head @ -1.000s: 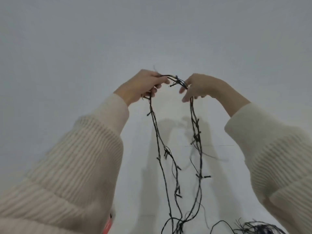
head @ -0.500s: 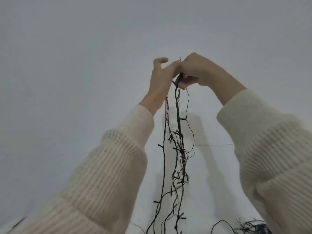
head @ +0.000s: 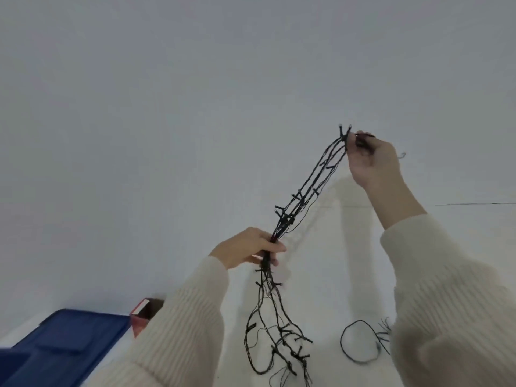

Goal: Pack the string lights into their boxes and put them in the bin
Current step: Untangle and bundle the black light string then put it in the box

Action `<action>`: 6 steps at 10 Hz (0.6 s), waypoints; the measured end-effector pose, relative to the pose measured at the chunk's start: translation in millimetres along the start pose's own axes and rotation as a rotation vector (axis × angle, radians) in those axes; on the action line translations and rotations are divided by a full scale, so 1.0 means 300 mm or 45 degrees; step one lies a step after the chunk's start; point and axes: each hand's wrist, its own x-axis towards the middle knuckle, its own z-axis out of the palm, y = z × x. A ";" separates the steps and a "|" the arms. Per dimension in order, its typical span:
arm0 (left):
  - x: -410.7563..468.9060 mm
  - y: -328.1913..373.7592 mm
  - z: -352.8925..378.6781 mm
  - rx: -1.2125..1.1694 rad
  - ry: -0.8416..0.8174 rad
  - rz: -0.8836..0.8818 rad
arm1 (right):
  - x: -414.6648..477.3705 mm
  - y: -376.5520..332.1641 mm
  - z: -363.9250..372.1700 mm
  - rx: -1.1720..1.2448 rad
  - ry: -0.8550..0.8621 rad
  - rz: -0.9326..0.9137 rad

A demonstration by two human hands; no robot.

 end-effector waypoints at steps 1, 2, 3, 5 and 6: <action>-0.032 -0.037 -0.080 0.133 0.082 -0.054 | -0.020 -0.002 -0.215 0.157 0.180 -0.055; -0.044 0.038 -0.151 -0.076 0.198 0.033 | -0.061 0.041 -0.447 0.119 0.416 0.052; -0.053 0.152 -0.174 -0.177 0.184 0.148 | -0.128 0.159 -0.659 -0.048 0.400 0.273; -0.053 0.310 -0.140 0.132 0.284 0.188 | -0.300 0.331 -0.731 -0.607 0.327 0.907; -0.054 0.334 -0.128 0.361 0.353 0.148 | -0.290 0.322 -0.668 -1.044 0.250 0.904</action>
